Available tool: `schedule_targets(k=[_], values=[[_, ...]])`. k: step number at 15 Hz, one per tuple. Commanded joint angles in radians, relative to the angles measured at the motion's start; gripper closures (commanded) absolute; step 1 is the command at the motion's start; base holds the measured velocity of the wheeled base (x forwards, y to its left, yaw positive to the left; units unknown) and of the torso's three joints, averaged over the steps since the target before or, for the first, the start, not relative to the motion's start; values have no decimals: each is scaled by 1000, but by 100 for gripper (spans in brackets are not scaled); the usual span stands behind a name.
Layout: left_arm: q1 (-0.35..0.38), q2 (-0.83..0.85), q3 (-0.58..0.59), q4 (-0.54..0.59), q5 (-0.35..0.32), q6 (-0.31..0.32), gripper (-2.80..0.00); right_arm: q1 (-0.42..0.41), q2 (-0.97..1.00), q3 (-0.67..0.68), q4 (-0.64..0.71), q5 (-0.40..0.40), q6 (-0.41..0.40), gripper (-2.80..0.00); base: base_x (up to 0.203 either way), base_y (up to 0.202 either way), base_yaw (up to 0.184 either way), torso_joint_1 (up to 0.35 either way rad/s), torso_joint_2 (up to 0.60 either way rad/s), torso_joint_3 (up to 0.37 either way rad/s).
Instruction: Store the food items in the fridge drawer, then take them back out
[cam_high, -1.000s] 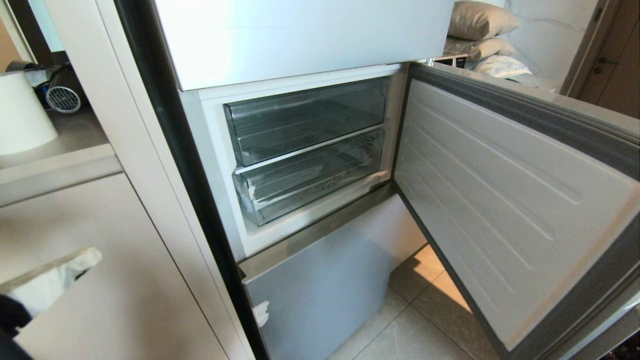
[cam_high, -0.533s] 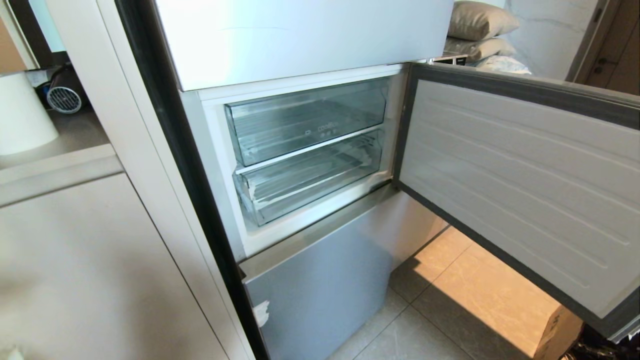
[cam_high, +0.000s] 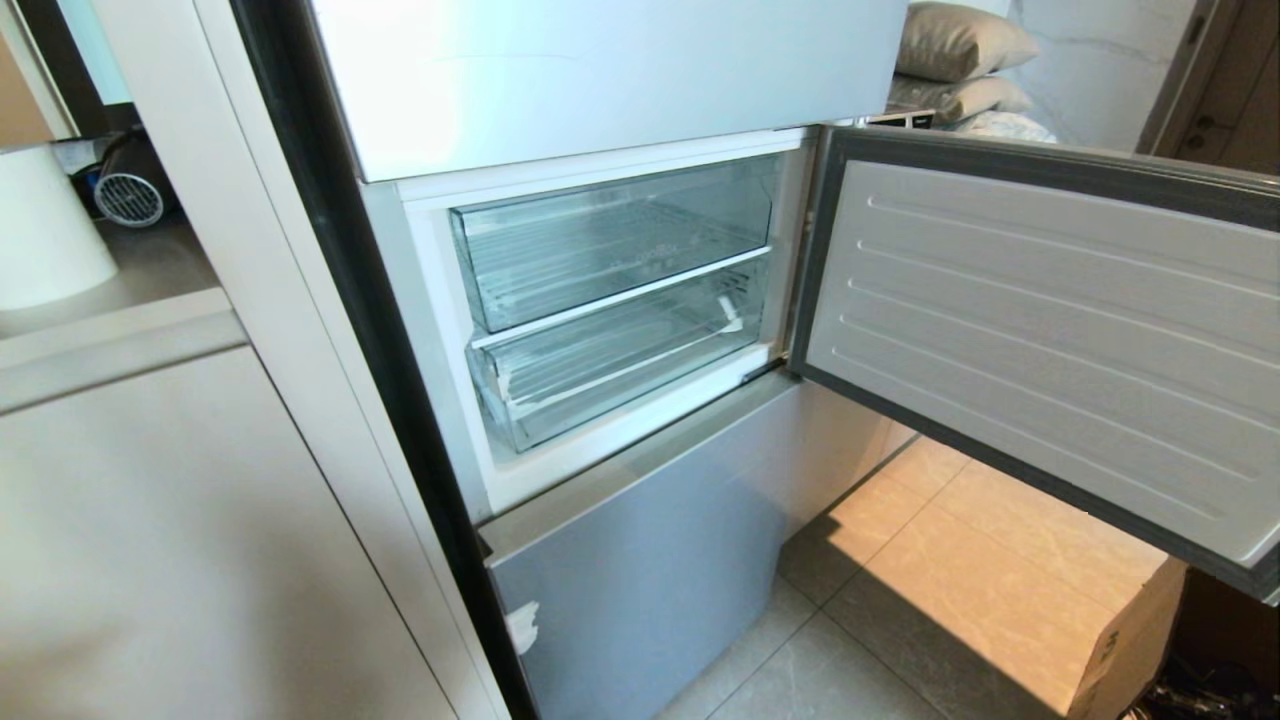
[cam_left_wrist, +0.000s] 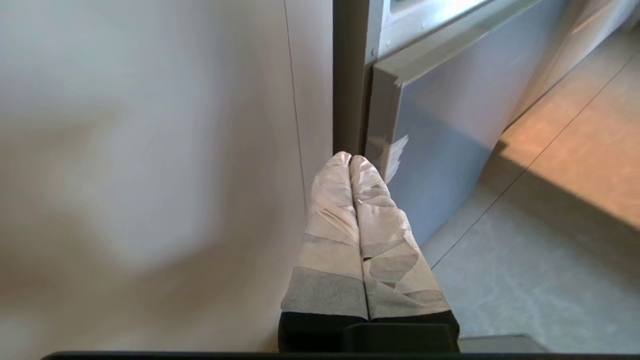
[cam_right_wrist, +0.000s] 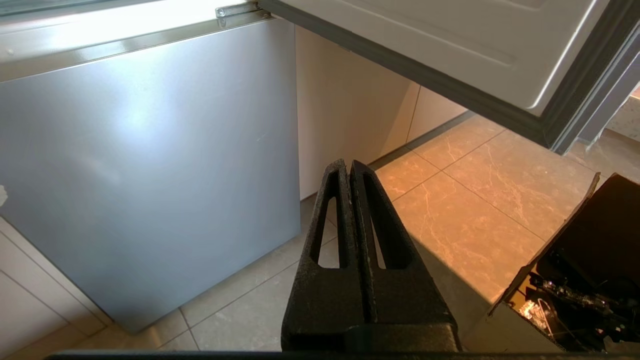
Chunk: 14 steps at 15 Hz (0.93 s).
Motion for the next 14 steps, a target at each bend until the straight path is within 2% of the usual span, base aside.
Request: schedule_targets(k=[1, 14], values=[[-1, -32, 7, 0, 1, -11, 0, 0, 2, 0, -1, -1, -1, 0, 0, 0, 0, 0, 0, 0], [-1, -32, 7, 0, 1, -12, 0, 0, 2, 0, -1, -1, -1, 0, 0, 0, 0, 0, 0, 0]])
